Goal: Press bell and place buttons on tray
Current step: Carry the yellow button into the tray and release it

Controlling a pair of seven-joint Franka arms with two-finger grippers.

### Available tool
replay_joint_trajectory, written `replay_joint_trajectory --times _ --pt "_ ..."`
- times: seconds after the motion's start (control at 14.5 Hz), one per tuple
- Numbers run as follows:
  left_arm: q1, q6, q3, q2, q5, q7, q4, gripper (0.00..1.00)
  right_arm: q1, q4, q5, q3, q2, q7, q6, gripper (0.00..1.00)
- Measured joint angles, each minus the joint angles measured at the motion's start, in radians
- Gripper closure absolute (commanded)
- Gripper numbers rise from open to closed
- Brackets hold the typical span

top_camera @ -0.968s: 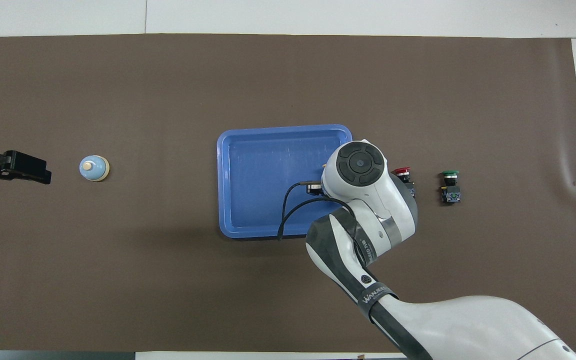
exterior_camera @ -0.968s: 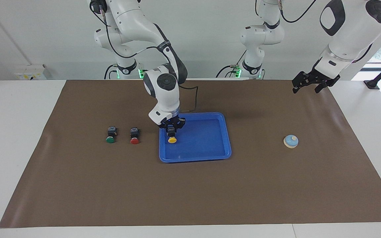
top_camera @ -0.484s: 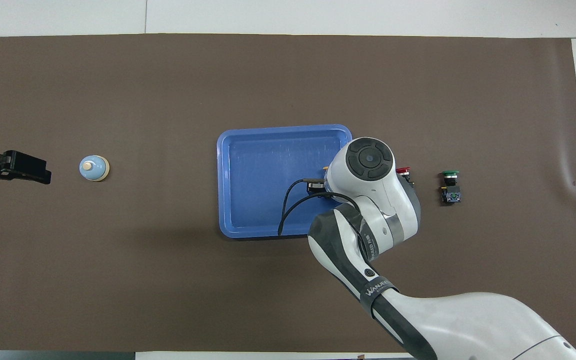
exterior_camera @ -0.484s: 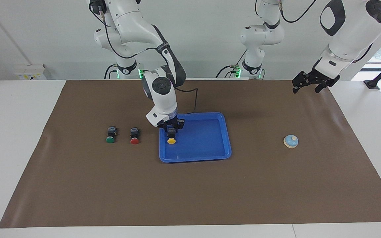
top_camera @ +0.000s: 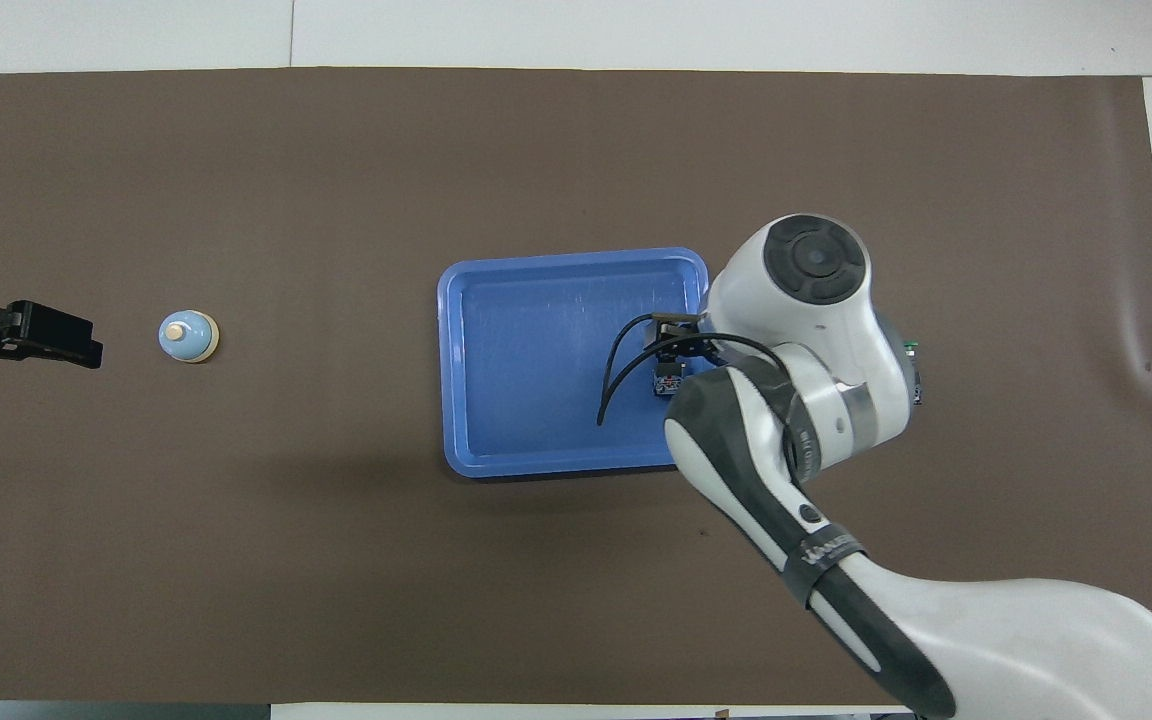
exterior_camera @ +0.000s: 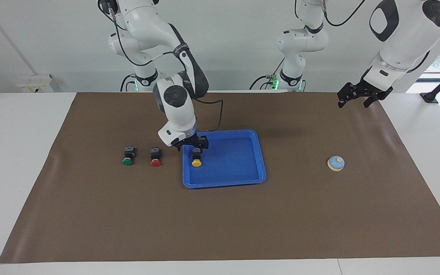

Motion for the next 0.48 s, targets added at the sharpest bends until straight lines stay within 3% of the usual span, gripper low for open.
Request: replay_joint_trajectory --times 0.48 --pt "0.0 0.0 0.0 0.0 0.0 0.0 0.0 0.0 -0.203 -0.054 -0.002 -0.007 -0.039 -0.256 -0.028 0.0"
